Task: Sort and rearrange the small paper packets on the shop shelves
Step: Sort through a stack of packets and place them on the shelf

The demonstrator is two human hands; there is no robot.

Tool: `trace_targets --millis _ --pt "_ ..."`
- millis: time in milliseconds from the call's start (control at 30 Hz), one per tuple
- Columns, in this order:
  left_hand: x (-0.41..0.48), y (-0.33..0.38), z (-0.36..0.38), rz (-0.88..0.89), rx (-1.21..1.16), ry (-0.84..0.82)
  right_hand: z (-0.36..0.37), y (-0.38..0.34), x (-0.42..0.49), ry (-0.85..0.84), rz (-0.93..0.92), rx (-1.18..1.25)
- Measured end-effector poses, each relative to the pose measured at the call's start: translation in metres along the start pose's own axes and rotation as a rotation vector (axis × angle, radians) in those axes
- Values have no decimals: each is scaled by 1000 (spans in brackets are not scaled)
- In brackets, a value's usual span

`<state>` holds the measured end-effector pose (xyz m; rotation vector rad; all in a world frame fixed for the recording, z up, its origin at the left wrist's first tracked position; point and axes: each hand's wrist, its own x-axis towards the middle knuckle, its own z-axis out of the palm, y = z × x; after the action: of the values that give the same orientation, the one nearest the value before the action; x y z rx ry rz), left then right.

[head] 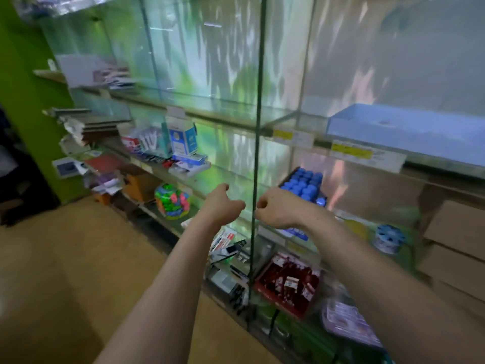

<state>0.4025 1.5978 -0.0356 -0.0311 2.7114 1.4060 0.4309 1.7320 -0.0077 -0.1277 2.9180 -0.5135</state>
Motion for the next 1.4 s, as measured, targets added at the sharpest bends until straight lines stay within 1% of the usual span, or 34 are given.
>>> trace_targets --millis 167,300,367,433,567,633,700,833,1033,1233,1400 --pt "14 -80 -17 -256 6 8 72 -35 34 -113 7 8" --pt "19 -134 -50 -420 26 9 107 -74 57 -200 5 43" --pt "24 -163 -71 -467 55 36 119 -95 70 -257 5 70" --pt "29 -191 -95 -574 103 62 131 -118 86 -274 -8 63" --pt "36 -247 -152 -711 120 52 153 -172 119 -296 -4 9" --pt "36 -272 -182 -756 189 77 162 -202 134 -331 -7 5" --pt "38 -296 -210 -779 260 91 174 -231 150 -342 -26 23" --pt "39 -332 -265 -840 364 119 192 -286 174 -359 -71 -27" --pt "42 -365 -338 -875 406 171 210 -360 209 -354 -111 -68" --pt "51 -387 -399 -886 459 235 229 -428 246 -373 -256 -180" --pt "77 -409 -442 -916 506 278 244 -478 286 -359 -334 -202"
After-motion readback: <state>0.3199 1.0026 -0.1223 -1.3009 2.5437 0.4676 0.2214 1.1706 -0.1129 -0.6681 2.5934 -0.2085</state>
